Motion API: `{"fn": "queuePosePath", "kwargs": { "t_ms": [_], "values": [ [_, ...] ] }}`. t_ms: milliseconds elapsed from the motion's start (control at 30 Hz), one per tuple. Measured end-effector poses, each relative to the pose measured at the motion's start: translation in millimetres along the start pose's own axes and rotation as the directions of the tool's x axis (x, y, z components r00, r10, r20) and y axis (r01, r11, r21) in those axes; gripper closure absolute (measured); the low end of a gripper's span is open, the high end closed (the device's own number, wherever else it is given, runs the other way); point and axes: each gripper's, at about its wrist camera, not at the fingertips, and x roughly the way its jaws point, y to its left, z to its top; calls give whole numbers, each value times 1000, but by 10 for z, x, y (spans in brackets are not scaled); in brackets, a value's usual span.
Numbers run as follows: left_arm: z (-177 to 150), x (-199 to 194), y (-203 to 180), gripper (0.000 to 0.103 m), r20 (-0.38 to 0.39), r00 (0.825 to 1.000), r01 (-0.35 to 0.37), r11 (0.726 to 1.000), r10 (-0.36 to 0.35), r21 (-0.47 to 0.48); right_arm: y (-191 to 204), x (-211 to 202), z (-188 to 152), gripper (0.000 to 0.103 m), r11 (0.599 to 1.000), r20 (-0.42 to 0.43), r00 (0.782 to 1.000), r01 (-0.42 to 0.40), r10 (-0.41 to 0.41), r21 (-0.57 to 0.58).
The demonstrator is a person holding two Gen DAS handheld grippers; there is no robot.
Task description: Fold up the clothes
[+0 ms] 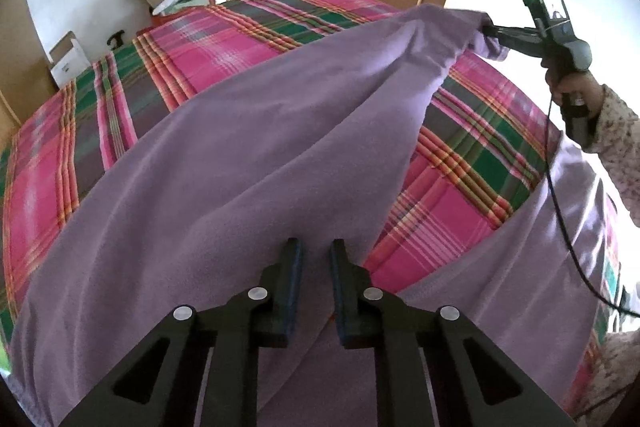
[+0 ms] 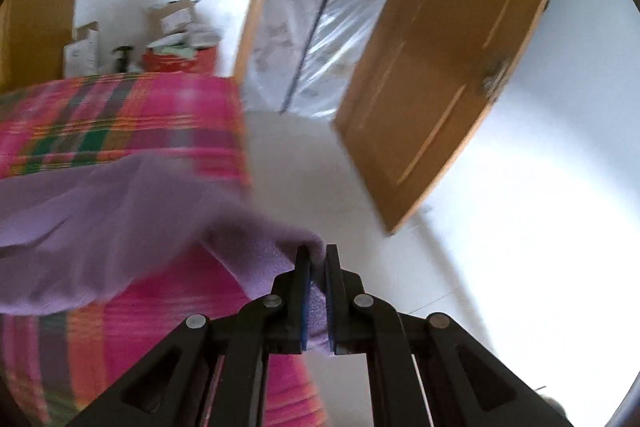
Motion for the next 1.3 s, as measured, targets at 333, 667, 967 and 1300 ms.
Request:
{"fn": "queuePosePath", "kwargs": {
  "t_ms": [333, 667, 967, 1300],
  "values": [
    [-32, -59, 63, 99, -20, 998, 68, 998, -68, 6, -184, 429, -52, 96, 998, -97, 995, -7, 13, 56],
    [8, -128, 43, 99, -12, 992, 124, 992, -123, 32, -848, 490, -319, 88, 873, -201, 952, -113, 233, 475],
    [140, -32, 156, 93, -6, 993, 119, 992, -119, -36, -1024, 404, -213, 79, 736, -40, 930, -262, 365, 624],
    [151, 69, 166, 92, -17, 992, 122, 991, -123, -47, -453, 762, 88, 74, 770, -100, 851, -409, 515, 489]
  ]
}}
